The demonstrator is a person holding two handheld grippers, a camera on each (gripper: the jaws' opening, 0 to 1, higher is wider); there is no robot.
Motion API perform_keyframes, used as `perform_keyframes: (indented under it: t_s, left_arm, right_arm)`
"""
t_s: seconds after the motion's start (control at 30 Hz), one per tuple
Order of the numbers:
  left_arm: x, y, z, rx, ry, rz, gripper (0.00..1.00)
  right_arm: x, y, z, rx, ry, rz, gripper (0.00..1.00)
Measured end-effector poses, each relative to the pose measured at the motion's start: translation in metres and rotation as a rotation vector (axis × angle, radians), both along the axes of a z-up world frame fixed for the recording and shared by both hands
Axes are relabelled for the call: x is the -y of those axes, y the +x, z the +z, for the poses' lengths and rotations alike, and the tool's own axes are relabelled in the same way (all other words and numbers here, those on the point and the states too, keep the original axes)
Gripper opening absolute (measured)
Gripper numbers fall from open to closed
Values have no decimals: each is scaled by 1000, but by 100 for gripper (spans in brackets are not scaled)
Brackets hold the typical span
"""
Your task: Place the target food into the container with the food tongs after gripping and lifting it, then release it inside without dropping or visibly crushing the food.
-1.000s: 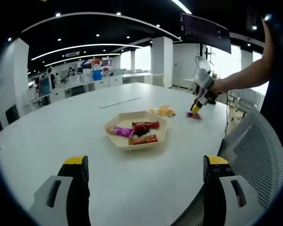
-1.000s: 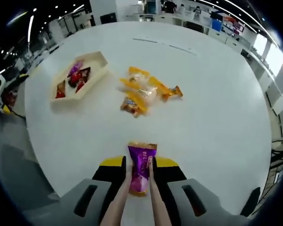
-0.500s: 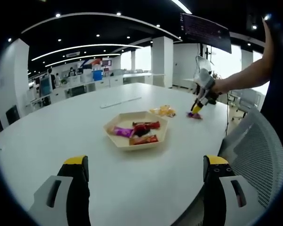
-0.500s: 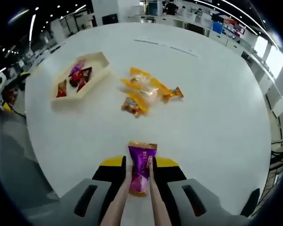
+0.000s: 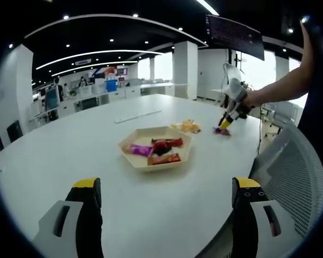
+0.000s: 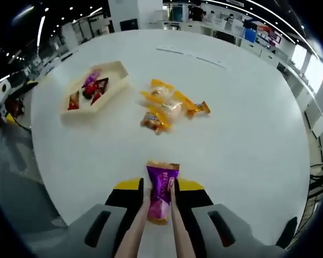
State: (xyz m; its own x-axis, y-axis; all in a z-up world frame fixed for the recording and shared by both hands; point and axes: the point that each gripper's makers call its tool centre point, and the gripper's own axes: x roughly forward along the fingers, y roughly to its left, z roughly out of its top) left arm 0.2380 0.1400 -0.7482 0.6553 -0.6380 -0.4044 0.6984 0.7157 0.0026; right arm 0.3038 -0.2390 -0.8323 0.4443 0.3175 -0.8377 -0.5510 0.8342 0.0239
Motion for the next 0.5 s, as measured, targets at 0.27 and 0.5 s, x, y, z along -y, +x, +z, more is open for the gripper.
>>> perform_keyframes:
  t_s: [0.27,0.5]
  left_arm:
    - [0,0,-1,-5,0,-1,98]
    - [1,-1,-2,-10,3,-4,99]
  right_arm:
    - [2,3,1,-9,15,12,21]
    - [-3,6,4,-14,26,18,21]
